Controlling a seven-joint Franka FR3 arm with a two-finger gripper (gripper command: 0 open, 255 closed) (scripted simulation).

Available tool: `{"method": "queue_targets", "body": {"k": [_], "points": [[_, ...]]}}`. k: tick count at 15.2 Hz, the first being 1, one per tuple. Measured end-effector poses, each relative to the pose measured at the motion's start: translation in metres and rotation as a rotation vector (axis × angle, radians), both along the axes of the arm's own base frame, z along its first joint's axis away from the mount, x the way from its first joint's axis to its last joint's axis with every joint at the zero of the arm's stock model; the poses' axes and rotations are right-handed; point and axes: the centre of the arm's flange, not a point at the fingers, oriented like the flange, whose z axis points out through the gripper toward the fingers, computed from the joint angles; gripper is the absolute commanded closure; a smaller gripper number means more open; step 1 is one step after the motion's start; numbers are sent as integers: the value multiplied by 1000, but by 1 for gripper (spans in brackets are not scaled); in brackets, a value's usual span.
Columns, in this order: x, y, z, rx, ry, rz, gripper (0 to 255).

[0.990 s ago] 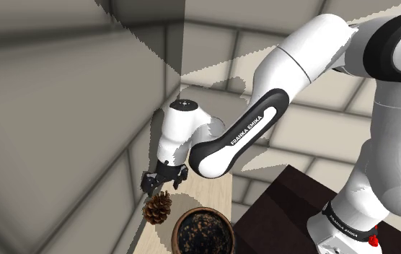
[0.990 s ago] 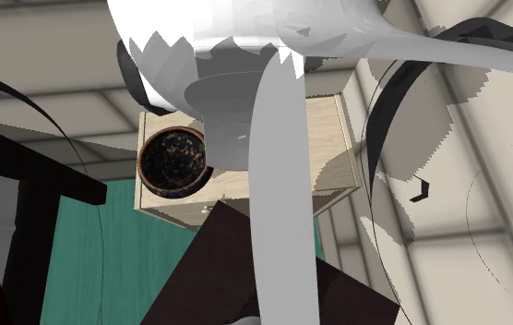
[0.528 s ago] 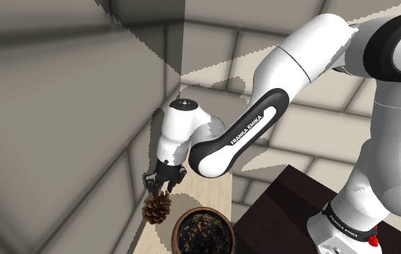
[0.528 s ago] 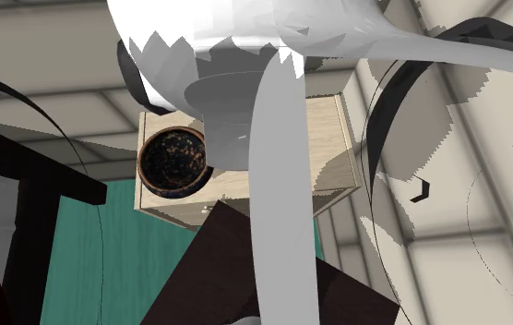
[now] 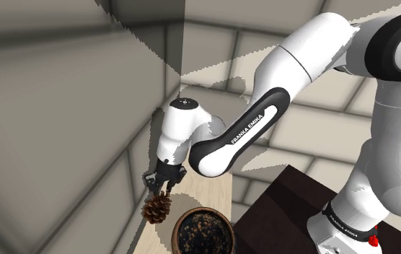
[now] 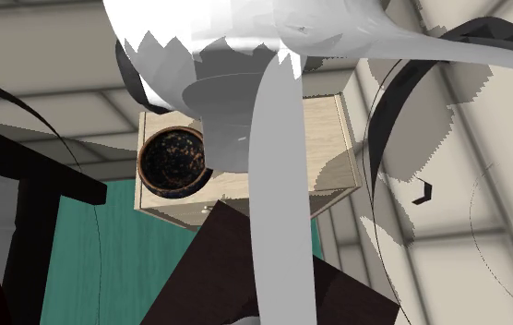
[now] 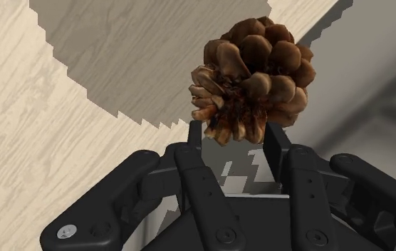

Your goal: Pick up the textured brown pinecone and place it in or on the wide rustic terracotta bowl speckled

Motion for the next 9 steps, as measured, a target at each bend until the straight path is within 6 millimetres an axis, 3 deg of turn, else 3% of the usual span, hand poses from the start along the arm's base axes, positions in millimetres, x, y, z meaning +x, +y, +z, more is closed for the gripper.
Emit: {"method": "queue_targets", "body": {"k": [9], "points": [[-2,0,42,-2,4,1,255]]}}
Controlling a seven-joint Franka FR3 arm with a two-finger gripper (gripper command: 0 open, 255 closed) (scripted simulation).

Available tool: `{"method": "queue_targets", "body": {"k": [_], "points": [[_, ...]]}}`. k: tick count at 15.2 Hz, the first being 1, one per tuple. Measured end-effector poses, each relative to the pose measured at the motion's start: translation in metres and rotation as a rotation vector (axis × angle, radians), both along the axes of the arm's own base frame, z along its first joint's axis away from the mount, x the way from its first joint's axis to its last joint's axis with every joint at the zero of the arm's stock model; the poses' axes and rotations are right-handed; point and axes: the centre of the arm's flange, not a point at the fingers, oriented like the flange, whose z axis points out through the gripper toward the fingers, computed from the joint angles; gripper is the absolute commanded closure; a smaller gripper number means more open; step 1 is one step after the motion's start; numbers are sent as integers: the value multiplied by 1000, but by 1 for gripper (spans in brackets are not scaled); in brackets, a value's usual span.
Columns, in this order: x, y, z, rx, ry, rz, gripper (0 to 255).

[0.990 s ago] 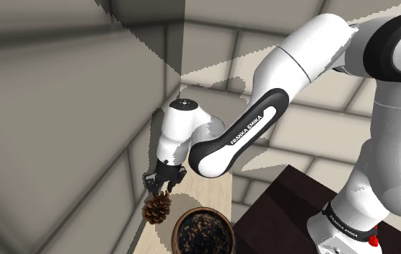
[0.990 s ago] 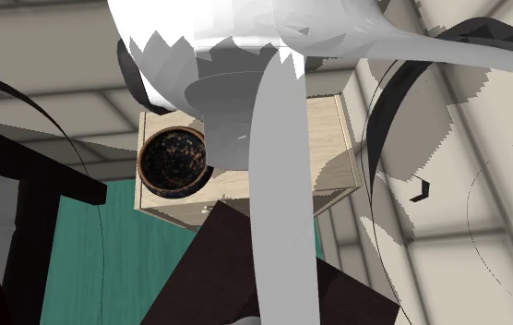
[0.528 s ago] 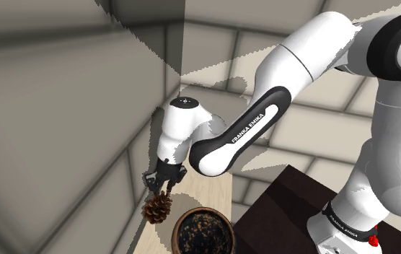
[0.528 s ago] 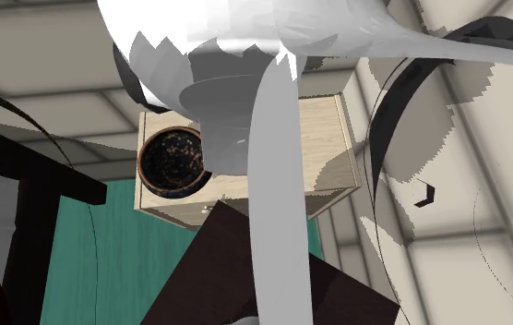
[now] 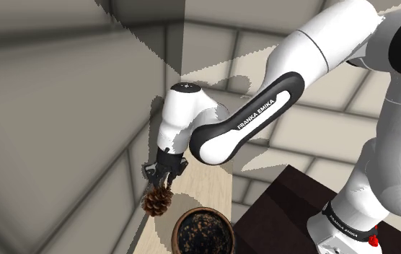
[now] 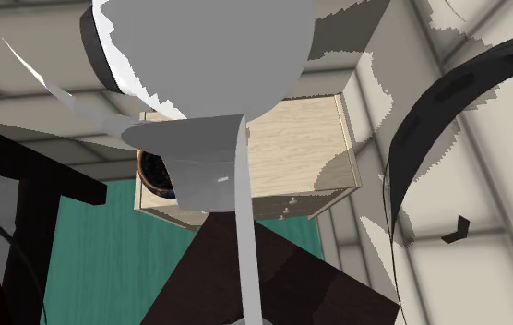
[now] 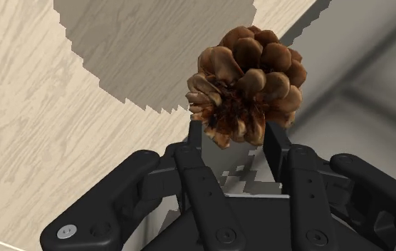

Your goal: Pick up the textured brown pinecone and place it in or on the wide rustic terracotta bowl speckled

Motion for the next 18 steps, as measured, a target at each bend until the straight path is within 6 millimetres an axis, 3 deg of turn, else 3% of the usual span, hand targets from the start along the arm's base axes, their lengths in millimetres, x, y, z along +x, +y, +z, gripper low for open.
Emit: {"method": "queue_targets", "body": {"k": [18], "points": [[1,1,95,0,0,0,255]]}}
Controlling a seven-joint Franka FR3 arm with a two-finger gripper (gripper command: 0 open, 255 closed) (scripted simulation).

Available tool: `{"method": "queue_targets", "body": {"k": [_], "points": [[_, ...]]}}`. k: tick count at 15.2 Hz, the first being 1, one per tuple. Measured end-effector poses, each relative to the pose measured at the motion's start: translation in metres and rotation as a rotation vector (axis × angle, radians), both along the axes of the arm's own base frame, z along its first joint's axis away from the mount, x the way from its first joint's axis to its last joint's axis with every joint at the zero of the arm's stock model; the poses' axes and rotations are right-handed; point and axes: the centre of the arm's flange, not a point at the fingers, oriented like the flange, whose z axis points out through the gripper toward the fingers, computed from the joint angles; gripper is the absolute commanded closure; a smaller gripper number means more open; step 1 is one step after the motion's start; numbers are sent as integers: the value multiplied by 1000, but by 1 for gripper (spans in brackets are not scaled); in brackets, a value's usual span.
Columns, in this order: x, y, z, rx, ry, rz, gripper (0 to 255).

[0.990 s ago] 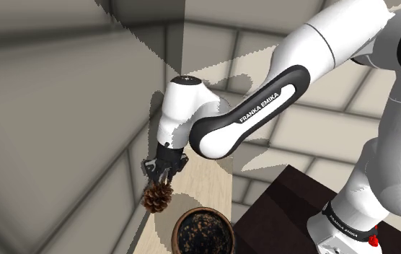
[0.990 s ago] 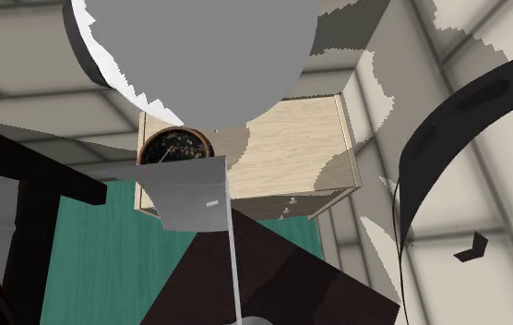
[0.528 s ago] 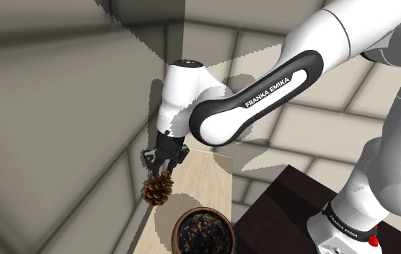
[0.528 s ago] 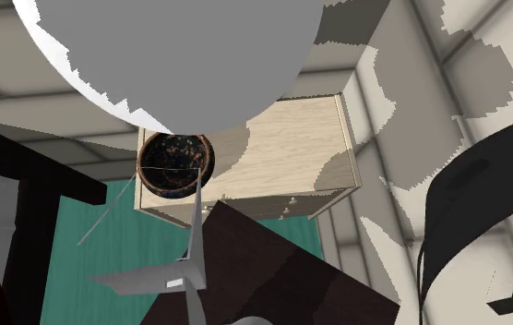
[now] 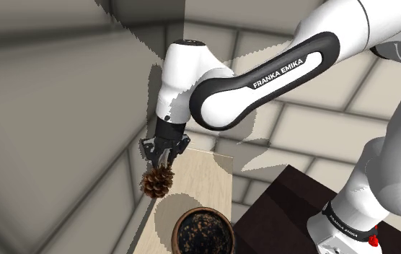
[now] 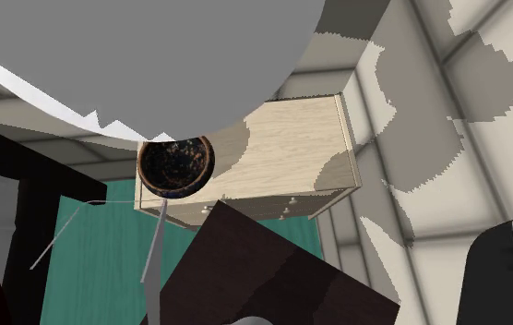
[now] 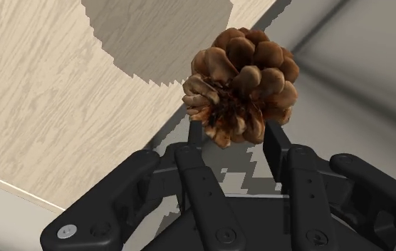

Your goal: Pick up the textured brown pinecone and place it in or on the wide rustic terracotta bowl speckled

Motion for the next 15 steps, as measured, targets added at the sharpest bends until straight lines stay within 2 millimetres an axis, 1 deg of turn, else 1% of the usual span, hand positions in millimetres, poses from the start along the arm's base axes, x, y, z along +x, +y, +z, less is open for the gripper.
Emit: {"method": "queue_targets", "body": {"k": [5,6,9,15], "points": [[1,0,24,0,0,0,255],[-7,-2,26,0,0,0,255],[-37,-9,35,0,0,1,255],[-113,-19,53,-1,0,1,255]]}}
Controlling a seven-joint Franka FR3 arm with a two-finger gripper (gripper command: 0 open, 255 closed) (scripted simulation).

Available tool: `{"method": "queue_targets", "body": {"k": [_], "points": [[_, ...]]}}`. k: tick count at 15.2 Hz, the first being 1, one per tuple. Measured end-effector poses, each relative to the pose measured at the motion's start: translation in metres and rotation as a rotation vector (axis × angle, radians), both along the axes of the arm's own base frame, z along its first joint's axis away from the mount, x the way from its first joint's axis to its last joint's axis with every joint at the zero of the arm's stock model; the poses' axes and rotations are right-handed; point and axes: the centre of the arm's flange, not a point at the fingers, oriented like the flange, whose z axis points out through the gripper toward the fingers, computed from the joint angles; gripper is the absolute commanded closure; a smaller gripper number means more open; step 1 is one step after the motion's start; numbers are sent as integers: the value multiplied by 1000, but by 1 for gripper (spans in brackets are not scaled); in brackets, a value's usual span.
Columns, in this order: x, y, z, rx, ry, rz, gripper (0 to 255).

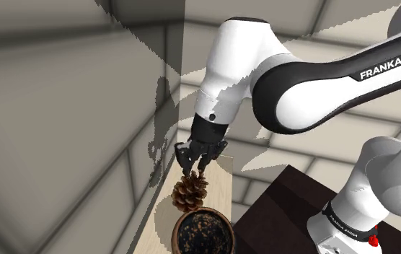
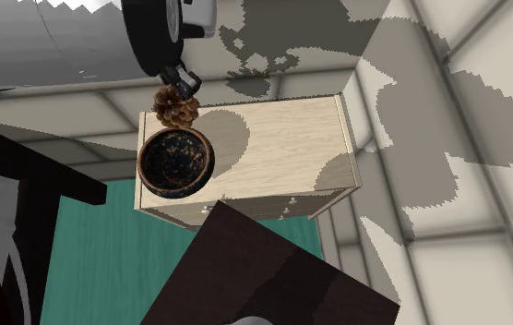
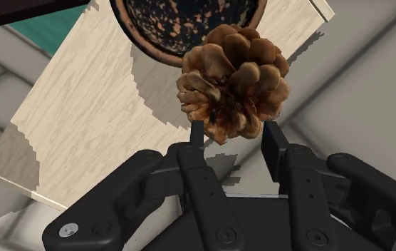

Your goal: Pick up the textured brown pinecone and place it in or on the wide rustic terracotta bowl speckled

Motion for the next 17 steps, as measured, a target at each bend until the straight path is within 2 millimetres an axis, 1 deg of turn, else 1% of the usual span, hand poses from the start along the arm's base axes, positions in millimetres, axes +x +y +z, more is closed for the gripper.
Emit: {"method": "queue_targets", "body": {"k": [2,3,4,5,7,9,13,14,17], "points": [[-22,-10,7,1,0,0,255],[-37,-10,9,1,0,0,255],[-37,-10,9,1,-1,1,0],[-37,-10,9,1,-1,0,0],[-44,-10,-5,9,4,-35,0],[-54,-10,-30,20,10,-87,0],[-83,-8,-74,47,21,-202,0],[-87,-6,-86,53,25,-231,0],[-107,0,-118,74,32,-319,0]]}}
